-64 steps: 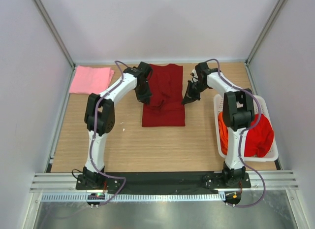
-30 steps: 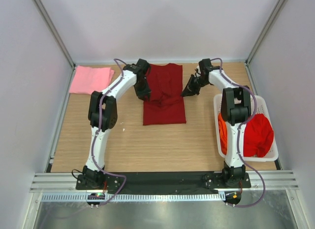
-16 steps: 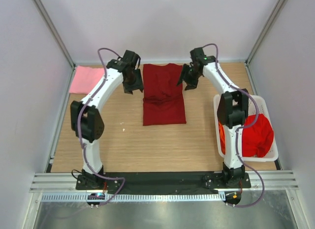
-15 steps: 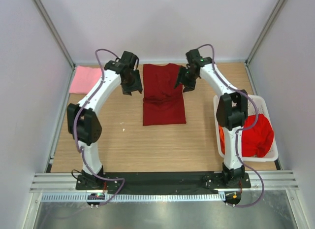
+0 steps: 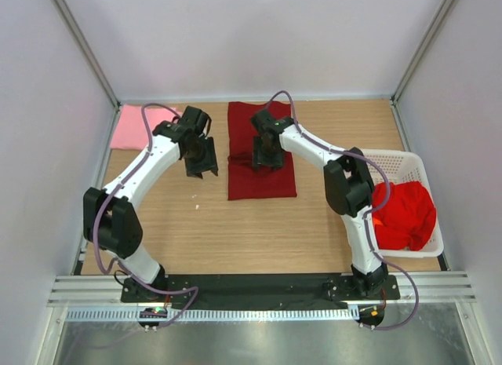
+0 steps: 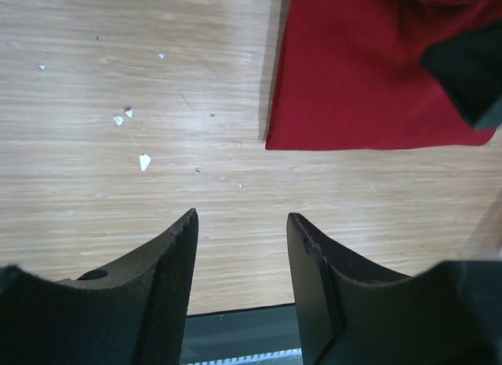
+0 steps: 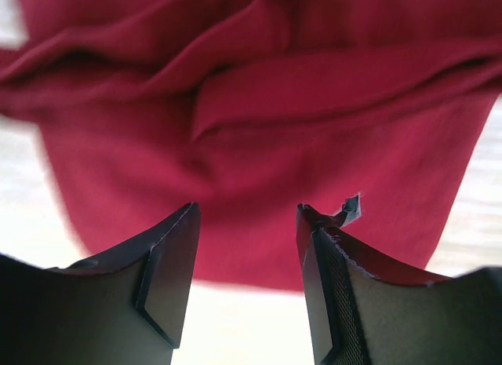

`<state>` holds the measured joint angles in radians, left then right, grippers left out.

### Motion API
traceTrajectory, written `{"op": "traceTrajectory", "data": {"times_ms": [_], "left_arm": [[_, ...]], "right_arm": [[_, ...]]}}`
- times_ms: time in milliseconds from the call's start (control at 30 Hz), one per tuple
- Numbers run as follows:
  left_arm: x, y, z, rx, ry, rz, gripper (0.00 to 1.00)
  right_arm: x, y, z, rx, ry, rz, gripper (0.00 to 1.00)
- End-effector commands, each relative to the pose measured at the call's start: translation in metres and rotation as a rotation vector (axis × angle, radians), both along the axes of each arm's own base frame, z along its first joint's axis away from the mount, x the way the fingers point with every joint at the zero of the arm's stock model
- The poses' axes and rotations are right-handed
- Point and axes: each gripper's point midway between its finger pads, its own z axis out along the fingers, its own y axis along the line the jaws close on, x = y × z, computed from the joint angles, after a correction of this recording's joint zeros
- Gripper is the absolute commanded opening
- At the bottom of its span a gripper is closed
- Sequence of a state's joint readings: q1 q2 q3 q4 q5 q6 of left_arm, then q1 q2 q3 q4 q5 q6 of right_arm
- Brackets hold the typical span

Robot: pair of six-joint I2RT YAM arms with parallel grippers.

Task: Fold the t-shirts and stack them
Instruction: Fold the tshirt

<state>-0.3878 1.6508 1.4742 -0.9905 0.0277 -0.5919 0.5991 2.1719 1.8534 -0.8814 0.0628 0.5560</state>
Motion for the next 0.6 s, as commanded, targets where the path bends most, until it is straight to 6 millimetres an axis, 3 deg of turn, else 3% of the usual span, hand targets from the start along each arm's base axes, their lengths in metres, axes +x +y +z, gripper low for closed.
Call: {"op": "traceTrajectory", "data": {"times_ms": [0,33,100,133,167,233,300,400,500,567], "left_arm": [[-0.003,-0.003,0.03,-0.056,-0.096,-0.033,0.5],[-0.007,-0.002,0.027,-0.056,-0.087,-0.037,0.5],[-0.013,0.0,0.028,-0.063,-0.091,-0.038,0.5],[-0.016,0.0,0.027,-0.067,-0.09,-0.04,0.5],[-0.02,0.001,0.022,-0.065,-0.077,-0.041,0.5],[-0.024,0.001,0.022,-0.075,-0.081,-0.045,0.5],[-0.029,0.002,0.016,-0.074,-0.069,-0.045,0.5],[-0.028,0.0,0.015,-0.087,-0.079,-0.051,0.5],[-0.017,-0.01,0.013,-0.133,-0.116,-0.07,0.5],[-0.002,-0.018,0.011,-0.155,-0.145,-0.072,0.5]], "right_arm": [[0.037,0.0,0.005,-0.028,-0.136,-0.044,0.58],[0.04,-0.001,-0.003,-0.043,-0.13,-0.037,0.58],[0.05,0.0,0.0,-0.044,-0.137,-0.047,0.58],[0.052,0.002,-0.011,-0.061,-0.124,-0.039,0.58],[0.062,0.006,-0.002,-0.052,-0.151,-0.039,0.58],[0.073,0.004,-0.009,-0.075,-0.164,-0.039,0.58],[0.089,0.007,-0.001,-0.06,-0.192,-0.052,0.58],[0.111,0.003,0.0,-0.058,-0.223,-0.068,0.59],[0.128,0.003,0.001,-0.027,-0.242,-0.075,0.6],[0.134,0.002,0.014,0.018,-0.242,-0.081,0.6]]}}
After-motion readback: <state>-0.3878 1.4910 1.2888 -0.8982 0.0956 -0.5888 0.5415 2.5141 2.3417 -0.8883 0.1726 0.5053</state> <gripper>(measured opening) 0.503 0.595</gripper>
